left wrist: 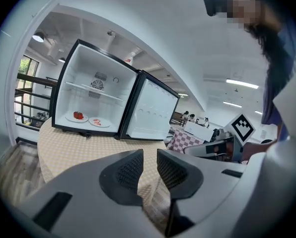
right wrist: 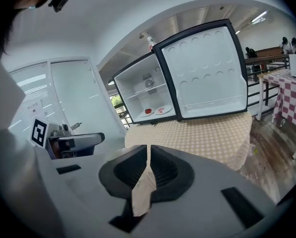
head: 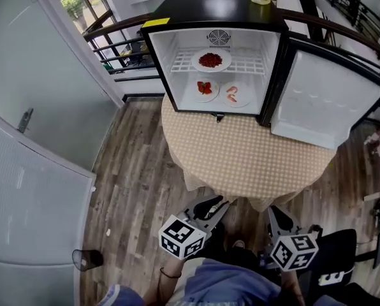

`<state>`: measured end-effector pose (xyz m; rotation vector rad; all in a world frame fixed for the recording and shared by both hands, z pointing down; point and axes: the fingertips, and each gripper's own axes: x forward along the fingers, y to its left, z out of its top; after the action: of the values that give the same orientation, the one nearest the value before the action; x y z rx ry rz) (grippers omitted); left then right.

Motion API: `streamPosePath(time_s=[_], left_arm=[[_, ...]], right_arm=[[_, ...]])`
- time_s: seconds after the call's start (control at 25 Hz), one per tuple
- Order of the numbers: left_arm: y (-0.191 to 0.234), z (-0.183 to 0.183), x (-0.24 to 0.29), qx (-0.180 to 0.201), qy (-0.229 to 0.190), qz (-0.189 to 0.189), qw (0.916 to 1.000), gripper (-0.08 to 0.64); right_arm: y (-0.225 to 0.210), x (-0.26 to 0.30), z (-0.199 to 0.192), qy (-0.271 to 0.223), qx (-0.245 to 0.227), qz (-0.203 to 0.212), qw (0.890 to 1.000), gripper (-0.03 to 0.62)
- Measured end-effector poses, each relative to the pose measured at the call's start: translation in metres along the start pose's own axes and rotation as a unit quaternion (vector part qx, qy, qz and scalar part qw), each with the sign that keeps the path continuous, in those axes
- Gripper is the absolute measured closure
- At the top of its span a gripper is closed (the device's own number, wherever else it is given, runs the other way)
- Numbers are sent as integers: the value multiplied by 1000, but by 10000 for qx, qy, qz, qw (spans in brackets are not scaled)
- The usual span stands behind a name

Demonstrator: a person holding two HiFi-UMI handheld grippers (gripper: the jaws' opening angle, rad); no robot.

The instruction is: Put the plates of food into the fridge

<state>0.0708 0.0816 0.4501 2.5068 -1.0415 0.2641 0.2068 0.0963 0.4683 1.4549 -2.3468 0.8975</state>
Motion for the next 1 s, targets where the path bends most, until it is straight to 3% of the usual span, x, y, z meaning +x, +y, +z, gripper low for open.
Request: streamPosePath(time_s=[0.4, 0.68, 1.0], left_arm=[[-87, -41, -45, 53, 189, 200, 9996, 465], [-95, -49, -74, 46, 164, 384, 9991, 465], [-102, -58, -101, 237, 238, 113, 9994, 465]], right_arm=[[-6, -69, -46, -69, -28, 196, 9998, 558], [2, -87, -65, -42, -17, 279, 9996, 560], [11, -105, -73, -318, 218, -48, 9992, 561]])
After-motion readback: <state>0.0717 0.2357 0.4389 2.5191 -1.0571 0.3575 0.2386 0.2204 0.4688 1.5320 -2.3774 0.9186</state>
